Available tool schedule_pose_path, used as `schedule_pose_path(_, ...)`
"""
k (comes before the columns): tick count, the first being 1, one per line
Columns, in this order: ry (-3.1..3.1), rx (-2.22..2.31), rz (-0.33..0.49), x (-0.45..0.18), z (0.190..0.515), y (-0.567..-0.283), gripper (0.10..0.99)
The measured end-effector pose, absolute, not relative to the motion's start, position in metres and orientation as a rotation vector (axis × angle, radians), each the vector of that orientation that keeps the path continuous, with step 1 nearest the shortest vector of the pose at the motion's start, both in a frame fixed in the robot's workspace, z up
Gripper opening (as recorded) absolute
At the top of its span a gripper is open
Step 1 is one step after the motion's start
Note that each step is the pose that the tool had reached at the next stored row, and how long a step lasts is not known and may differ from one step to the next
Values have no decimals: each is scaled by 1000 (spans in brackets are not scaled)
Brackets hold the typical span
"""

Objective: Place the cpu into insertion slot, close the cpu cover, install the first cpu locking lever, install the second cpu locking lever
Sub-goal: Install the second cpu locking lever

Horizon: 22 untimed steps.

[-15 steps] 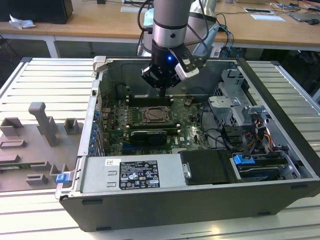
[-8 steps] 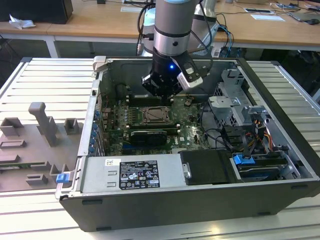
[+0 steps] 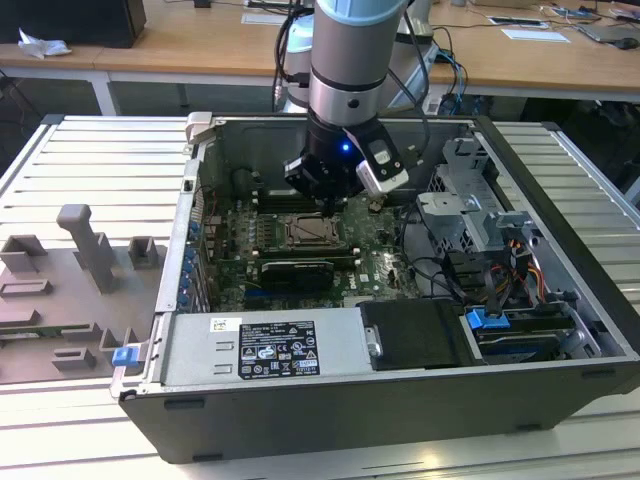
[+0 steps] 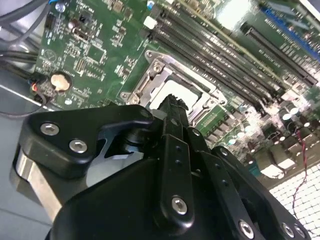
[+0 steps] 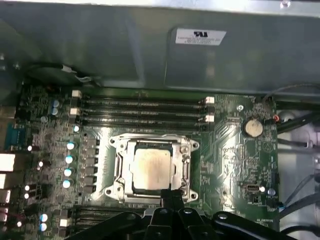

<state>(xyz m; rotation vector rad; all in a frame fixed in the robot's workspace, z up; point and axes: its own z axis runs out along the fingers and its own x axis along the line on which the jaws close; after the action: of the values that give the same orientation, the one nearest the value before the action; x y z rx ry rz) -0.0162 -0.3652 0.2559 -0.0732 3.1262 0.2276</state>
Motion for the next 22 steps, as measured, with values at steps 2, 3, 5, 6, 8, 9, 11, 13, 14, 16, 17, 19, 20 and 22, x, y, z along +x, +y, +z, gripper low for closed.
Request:
schedule_pose_path(2, 3128, -79, 228, -16, 249, -369, 106)
schedule_pose_path(3, 3128, -85, 228, -16, 248, -370, 106)
schedule_pose_path(5, 3128, -91, 232, -16, 247, -372, 106)
schedule_pose_path(6, 3128, -93, 233, -16, 247, -373, 106)
schedule_pose_path(8, 3127, -95, 235, -17, 247, -377, 106)
schedule_pose_path(9, 3127, -97, 235, -17, 247, -379, 106)
schedule_pose_path(11, 3127, -108, 237, -20, 246, -385, 106)
schedule_pose_path(13, 3127, -115, 240, -24, 245, -386, 106)
schedule_pose_path(14, 3127, -119, 241, -29, 245, -386, 106)
schedule_pose_path(16, 3127, -121, 241, -36, 245, -386, 106)
schedule_pose_path(17, 3127, -121, 241, -38, 244, -386, 106)
schedule_pose_path(19, 3127, -122, 241, -42, 243, -386, 106)
schedule_pose_path(20, 3127, -122, 241, -46, 241, -386, 106)
schedule_pose_path(22, 3127, -124, 241, -50, 234, -386, 106)
